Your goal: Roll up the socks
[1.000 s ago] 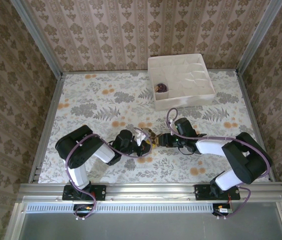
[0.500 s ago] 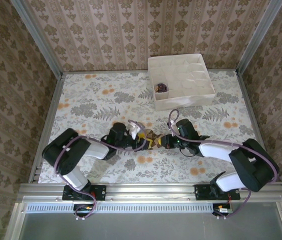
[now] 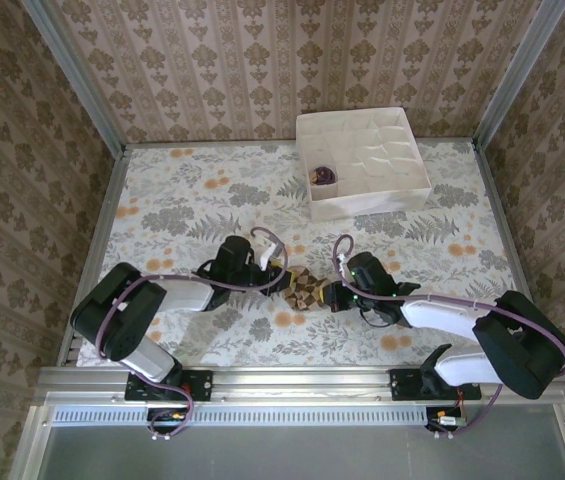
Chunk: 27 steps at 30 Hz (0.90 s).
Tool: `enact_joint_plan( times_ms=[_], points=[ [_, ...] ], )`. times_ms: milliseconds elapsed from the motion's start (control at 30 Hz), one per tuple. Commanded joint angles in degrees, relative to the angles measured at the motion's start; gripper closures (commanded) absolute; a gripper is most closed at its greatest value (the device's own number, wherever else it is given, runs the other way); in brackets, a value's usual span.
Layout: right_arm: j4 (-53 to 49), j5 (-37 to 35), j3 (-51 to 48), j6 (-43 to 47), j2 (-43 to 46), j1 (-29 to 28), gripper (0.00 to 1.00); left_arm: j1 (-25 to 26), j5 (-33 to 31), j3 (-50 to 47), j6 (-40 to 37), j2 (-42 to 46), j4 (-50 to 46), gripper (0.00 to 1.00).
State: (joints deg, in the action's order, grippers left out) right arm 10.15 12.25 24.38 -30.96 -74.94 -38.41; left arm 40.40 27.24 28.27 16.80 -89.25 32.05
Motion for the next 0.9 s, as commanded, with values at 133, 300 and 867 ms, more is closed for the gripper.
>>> enact_joint_plan(
  times_ms=[133, 300, 867],
  points=[
    [-7.99, -3.37, 2.28, 2.51, 0.28, -1.31, 1.0, 5.59, -6.6, -6.38, -11.37, 5.54, 10.72, 0.55],
    [-10.05, -3.9, 3.13, 3.01, 0.58, -1.31, 1.0, 12.1, -9.39, -5.75, -25.08, 11.18, 2.23, 0.41],
    [-11.42, -2.9, 1.91, 2.36, 3.77, -1.31, 1.0, 20.85, -18.84, 4.15, -32.62, -1.62, -5.95, 0.39]
  ],
)
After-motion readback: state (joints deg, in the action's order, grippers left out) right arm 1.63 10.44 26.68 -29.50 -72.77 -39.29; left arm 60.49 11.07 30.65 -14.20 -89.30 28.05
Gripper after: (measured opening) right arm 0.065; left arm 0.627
